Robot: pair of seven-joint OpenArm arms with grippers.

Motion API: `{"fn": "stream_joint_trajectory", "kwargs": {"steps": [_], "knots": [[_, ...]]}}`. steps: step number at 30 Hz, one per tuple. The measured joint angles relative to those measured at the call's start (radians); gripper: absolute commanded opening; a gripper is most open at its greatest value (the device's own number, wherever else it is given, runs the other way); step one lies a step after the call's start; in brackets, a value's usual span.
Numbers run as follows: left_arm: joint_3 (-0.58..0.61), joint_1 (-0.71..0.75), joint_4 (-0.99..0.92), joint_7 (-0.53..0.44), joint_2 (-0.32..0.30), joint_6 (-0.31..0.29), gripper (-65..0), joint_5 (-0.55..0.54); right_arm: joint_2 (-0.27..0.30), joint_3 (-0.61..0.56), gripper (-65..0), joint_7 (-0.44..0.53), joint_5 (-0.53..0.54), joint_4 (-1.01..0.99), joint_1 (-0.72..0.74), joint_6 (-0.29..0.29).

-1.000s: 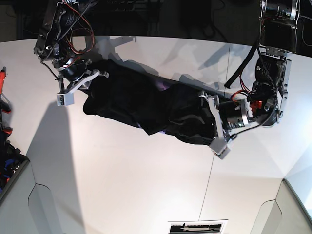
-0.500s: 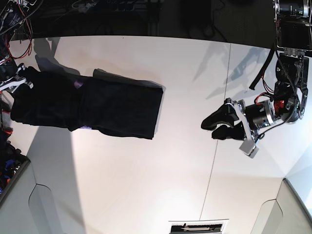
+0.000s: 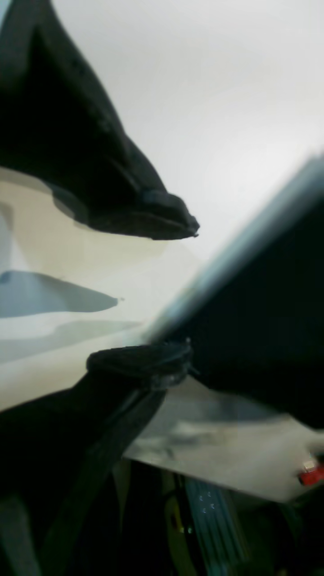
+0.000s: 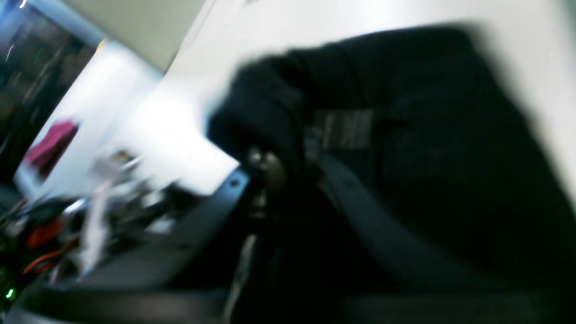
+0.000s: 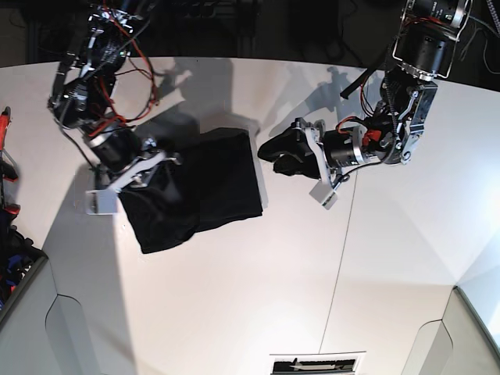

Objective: Layout the t-shirt on the table in an organized manner, then fold the t-shirt properly
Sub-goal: 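Grasp the folded bundle with both grippers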

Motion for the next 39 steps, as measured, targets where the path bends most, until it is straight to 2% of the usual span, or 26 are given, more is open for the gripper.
{"fn": "stream_joint_trajectory", "kwargs": {"steps": [2, 3, 6, 9, 10, 12, 13, 14, 15, 17, 20, 23, 26, 30, 32, 35, 39], "knots": [[0.001, -0.002, -0.002, 0.004, 0.025, 0.0, -25.7, 0.008, -0.015, -0.087, -24.7, 0.023, -0.043, -0.009, 0.0, 0.002], [0.002, -0.002, -0.002, 0.005, 0.035, 0.0, -25.7, 0.009, -0.018, -0.125, -19.9, 0.037, -0.066, -0.014, 0.0, 0.003], [0.003, -0.002, -0.003, 0.014, 0.048, 0.0, -25.7, 0.009, -0.014, -0.196, -20.1, 0.069, -0.155, -0.016, 0.0, 0.003], [-0.018, -0.002, 0.0, 0.054, 0.032, -0.005, -26.5, -0.021, -0.012, -0.205, -20.1, 0.074, -0.168, -0.016, 0.0, 0.002], [-0.036, 0.001, 0.006, 0.067, 0.016, -0.005, -29.0, -0.032, -0.009, -0.203, -20.1, 0.076, -0.169, -0.016, 0.006, 0.002], [-0.092, 0.008, 0.023, 0.09, -0.027, 0.004, -39.9, -0.043, -0.007, -0.18, -20.9, 0.075, -0.17, -0.015, 0.024, 0.002], [-0.126, 0.012, 0.037, 0.103, -0.051, 0.016, -46.9, -0.032, -0.007, -0.16, -23.1, 0.084, -0.171, -0.015, 0.038, 0.002], [-0.159, 0.017, 0.06, 0.117, -0.071, 0.024, -52.7, -0.025, -0.006, -0.135, -28.6, 0.103, -0.172, -0.015, 0.052, 0.002], [-0.182, 0.021, 0.096, 0.129, -0.086, 0.026, -56.2, -0.024, -0.006, -0.105, -38.6, 0.117, -0.172, -0.014, 0.066, 0.002], [-0.208, 0.019, 0.19, 0.174, -0.1, 0.029, -58.1, -0.027, -0.007, -0.044, -64.0, 0.121, -0.18, -0.013, 0.098, -0.002], [-0.195, 0.014, 0.344, 0.187, -0.093, 0.025, -58.1, -0.039, -0.007, 0.045, -65.0, 0.125, -0.253, -0.013, 0.147, -0.006], [-0.161, 0.014, 0.422, 0.159, -0.094, 0.017, -58.1, -0.057, 0.002, 0.107, -65.0, 0.154, -0.299, -0.014, 0.192, -0.016], [-0.078, 0.01, 0.419, 0.095, -0.09, 0.02, -58.1, 0.009, 0.061, 0.118, -65.0, 0.189, -0.328, -0.112, 0.227, -0.016], [0.043, 0.011, 0.412, 0.056, -0.002, 0.02, -58.1, 0.152, 0.148, 0.116, -65.0, 0.238, -0.327, -0.387, 0.321, -0.008], [0.116, 0.008, 0.389, 0.025, 0.036, 0.015, -58.1, 0.197, 0.182, 0.096, -65.0, 0.244, -0.331, -0.531, 0.381, -0.011], [0.217, 0.01, 0.304, -0.007, 0.062, 0.014, -58.1, 0.291, 0.226, -0.002, -65.0, 0.256, -0.335, -0.682, 0.414, 0.002], [0.251, 0.001, 0.2, -0.119, 0.075, 0.013, -58.1, 0.41, 0.24, -0.15, -65.0, 0.272, -0.385, -0.755, 0.393, 0.0]]}}
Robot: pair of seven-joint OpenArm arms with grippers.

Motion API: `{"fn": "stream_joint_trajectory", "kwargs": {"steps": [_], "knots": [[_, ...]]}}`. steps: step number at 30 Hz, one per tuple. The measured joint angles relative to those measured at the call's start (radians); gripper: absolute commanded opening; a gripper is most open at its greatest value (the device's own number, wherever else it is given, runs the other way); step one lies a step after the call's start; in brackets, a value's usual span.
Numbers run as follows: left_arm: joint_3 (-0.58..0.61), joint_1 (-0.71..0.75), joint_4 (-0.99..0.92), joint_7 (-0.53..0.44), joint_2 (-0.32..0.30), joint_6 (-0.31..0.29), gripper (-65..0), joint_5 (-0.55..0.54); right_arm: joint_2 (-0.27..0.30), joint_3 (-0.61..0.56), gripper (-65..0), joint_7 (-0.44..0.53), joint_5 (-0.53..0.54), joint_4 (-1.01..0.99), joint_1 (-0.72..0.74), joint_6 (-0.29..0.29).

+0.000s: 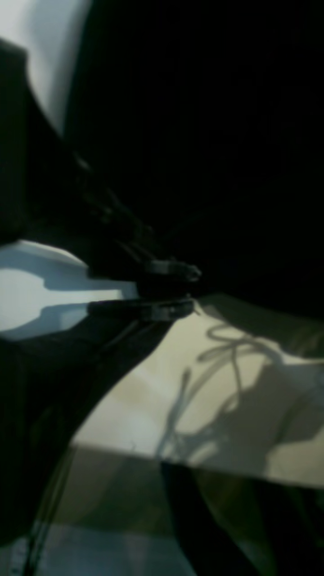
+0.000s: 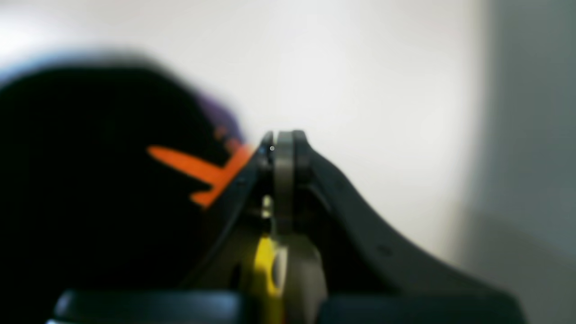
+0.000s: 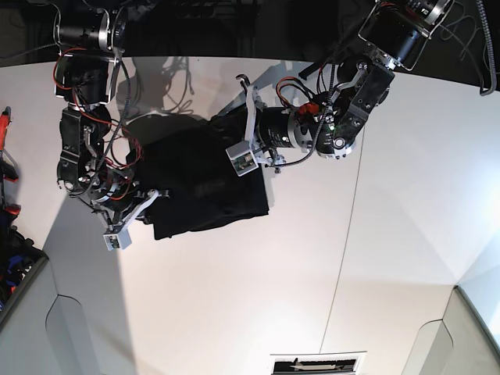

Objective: Layout the t-shirt on the table in an organized manner, then fold the t-shirt properly
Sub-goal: 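Grasp the folded bundle with both grippers, then fold the bundle over again with both grippers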

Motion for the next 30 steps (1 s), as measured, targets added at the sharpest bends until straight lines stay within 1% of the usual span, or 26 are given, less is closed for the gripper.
{"fn": "stream_joint_trajectory", "kwargs": {"steps": [2, 4, 5, 8, 12, 15, 18, 22, 26, 27, 28, 29, 30], "knots": [[-0.021, -0.031, -0.041, -0.005, -0.004, -0.009, -58.1, 0.025, 0.011, -0.043, -65.0, 0.003, -0.008, 0.006, -0.002, 0.002], [-0.054, -0.064, -0.072, -0.009, -0.017, -0.008, -58.1, 0.043, 0.014, -0.049, -65.0, -0.004, -0.008, 0.02, -0.003, 0.002], [-0.069, -0.076, -0.082, -0.009, -0.032, -0.006, -58.1, 0.044, 0.016, -0.049, -65.0, -0.023, 0.0, 0.031, -0.006, 0.002], [-0.094, -0.093, -0.092, -0.022, -0.095, -0.003, -58.1, 0.044, 0.033, -0.049, -65.0, -0.066, 0.076, 0.108, -0.055, 0.0], [-0.106, -0.115, -0.095, -0.052, -0.185, -0.006, -58.1, 0.056, 0.03, -0.048, -65.0, -0.1, 0.161, 0.249, -0.162, -0.001], [-0.108, -0.167, -0.099, -0.066, -0.211, -0.002, -58.1, 0.085, 0.015, -0.051, -65.0, -0.116, 0.233, 0.359, -0.241, 0.003], [-0.11, -0.211, -0.116, -0.075, -0.207, -0.002, -58.1, 0.084, -0.008, -0.052, -65.0, -0.115, 0.244, 0.465, -0.321, 0.005], [-0.106, -0.218, -0.17, -0.079, -0.179, 0.0, -58.1, 0.084, -0.069, -0.057, -65.0, -0.122, 0.24, 0.574, -0.422, 0.002], [-0.106, -0.225, -0.218, -0.075, -0.142, 0.005, -58.1, 0.105, -0.136, -0.072, -65.0, -0.125, 0.24, 0.626, -0.454, 0.003], [-0.106, -0.232, -0.219, -0.074, -0.136, 0.014, -58.1, 0.105, -0.145, -0.073, -65.0, -0.126, 0.24, 0.639, -0.454, 0.003], [-0.105, -0.241, -0.218, -0.074, -0.134, 0.042, -58.1, 0.098, -0.145, -0.074, -65.0, -0.126, 0.24, 0.652, -0.454, 0.003], [-0.106, -0.252, -0.215, -0.055, -0.133, 0.079, -58.1, 0.09, -0.142, -0.072, -65.0, -0.126, 0.239, 0.669, -0.452, 0.003], [-0.116, -0.259, -0.206, -0.019, -0.135, 0.089, -58.1, 0.09, -0.139, -0.064, -65.0, -0.125, 0.237, 0.69, -0.452, 0.003]]}}
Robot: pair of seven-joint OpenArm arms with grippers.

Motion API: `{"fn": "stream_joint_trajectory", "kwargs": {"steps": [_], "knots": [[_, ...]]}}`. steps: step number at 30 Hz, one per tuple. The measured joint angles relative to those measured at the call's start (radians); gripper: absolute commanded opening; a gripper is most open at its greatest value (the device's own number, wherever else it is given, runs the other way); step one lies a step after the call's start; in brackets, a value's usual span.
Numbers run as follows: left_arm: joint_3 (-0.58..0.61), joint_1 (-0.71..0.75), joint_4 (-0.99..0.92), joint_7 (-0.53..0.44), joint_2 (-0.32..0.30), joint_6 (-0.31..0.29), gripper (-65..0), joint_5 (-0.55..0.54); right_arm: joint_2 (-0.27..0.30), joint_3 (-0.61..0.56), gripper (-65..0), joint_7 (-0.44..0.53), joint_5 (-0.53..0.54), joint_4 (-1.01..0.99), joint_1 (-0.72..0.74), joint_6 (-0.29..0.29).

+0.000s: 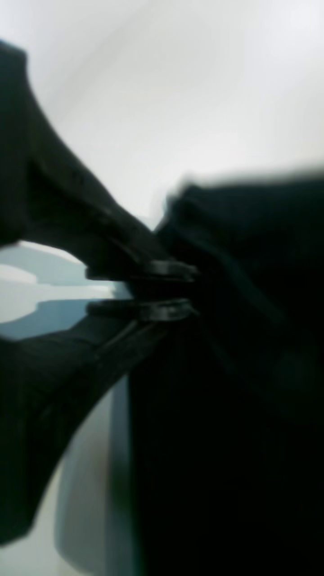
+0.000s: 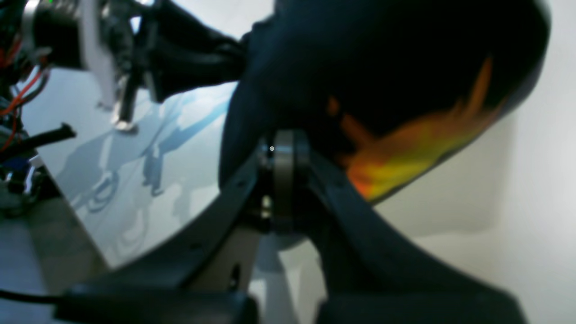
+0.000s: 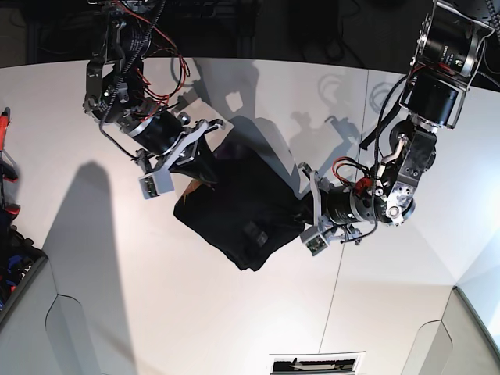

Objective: Layout the t-shirt on the table in an organized manner, then fold the t-shirt properly
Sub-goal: 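Fold the bundle over again with both grippers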

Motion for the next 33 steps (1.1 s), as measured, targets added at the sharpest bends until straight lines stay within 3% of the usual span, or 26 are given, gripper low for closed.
{"fn": "stream_joint_trajectory", "kwargs": {"steps": [4, 9, 12, 17, 23, 28, 33], "knots": [[-0.077, 0.01, 0.074, 0.095, -0.055, 0.016, -58.1, -0.129, 0.005, 0.05, -65.0, 0.003, 0.0, 0.063, 0.006, 0.0], [-0.137, 0.006, 0.166, 0.109, -0.103, -0.005, -58.1, -0.234, 0.003, 0.071, -65.0, 0.004, 0.008, 0.027, 0.105, 0.004], [-0.133, 0.014, 0.174, 0.109, -0.077, -0.008, -58.1, -0.264, 0.003, 0.048, -65.0, 0.023, -0.016, -0.089, 0.189, 0.004], [-0.132, 0.054, 0.174, 0.108, -0.012, -0.031, -58.1, -0.262, 0.003, -0.017, -65.0, 0.068, -0.166, -0.353, 0.313, 0.005], [-0.133, 0.113, 0.151, 0.101, 0.046, -0.032, -58.1, -0.218, 0.007, -0.024, -65.0, 0.115, -0.188, -0.58, 0.389, -0.006], [-0.132, 0.123, 0.145, 0.098, 0.054, -0.031, -58.1, -0.216, 0.011, -0.024, -65.0, 0.114, -0.186, -0.557, 0.385, -0.008], [-0.134, 0.127, 0.145, 0.103, 0.049, -0.032, -58.1, -0.213, 0.008, -0.016, -65.0, 0.085, -0.149, -0.406, 0.361, -0.013]]}}
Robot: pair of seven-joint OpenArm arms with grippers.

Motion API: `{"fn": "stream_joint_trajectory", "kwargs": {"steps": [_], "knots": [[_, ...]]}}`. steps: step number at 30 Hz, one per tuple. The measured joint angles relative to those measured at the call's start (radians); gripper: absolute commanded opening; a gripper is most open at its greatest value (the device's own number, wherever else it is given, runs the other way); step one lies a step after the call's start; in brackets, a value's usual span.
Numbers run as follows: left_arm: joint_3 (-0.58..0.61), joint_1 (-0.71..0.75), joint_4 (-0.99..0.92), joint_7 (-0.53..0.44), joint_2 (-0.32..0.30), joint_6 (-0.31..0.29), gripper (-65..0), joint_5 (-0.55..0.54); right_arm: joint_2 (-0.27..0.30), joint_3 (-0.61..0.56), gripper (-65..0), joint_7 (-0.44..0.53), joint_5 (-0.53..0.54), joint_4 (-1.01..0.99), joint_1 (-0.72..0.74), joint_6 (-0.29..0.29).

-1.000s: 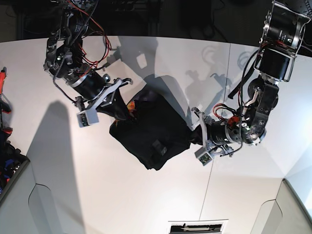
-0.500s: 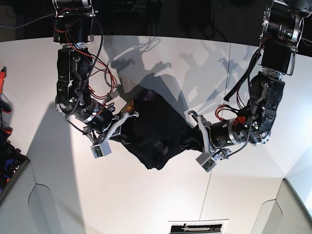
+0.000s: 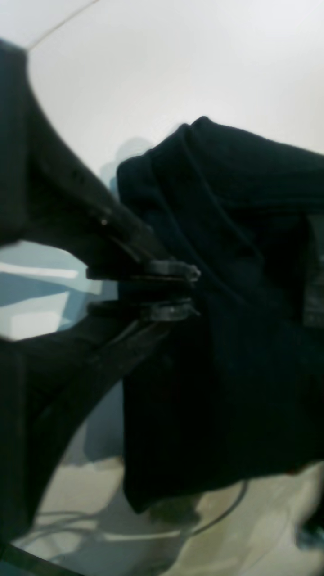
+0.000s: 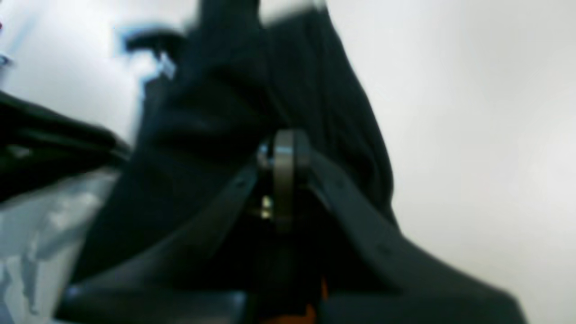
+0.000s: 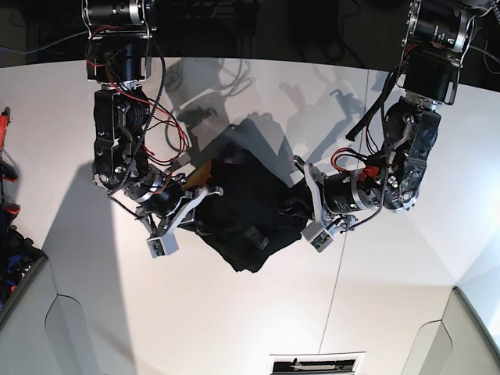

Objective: Layout the t-shirt on the table in an organized manner, then fold the t-shirt properly
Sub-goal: 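Fold the bundle over again with both grippers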

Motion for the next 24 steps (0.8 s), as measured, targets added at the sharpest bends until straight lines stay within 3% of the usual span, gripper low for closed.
{"fn": "stream_joint_trajectory", "kwargs": {"steps": [5, 11, 24], "knots": [[0.001, 0.007, 0.0, 0.0, 0.0, 0.0, -58.1, 0.0, 0.0, 0.044, -65.0, 0.002, -0.018, 0.086, 0.011, -0.003], [0.001, 0.013, -0.001, -0.02, 0.002, 0.0, -58.1, 0.0, 0.001, 0.078, -65.0, -0.002, -0.106, 0.014, 0.008, -0.02], [0.0, 0.013, -0.127, -0.099, 0.044, -0.006, -58.1, 0.077, -0.019, 0.078, -65.0, 0.011, 0.06, 0.0, -0.147, -0.002]]}}
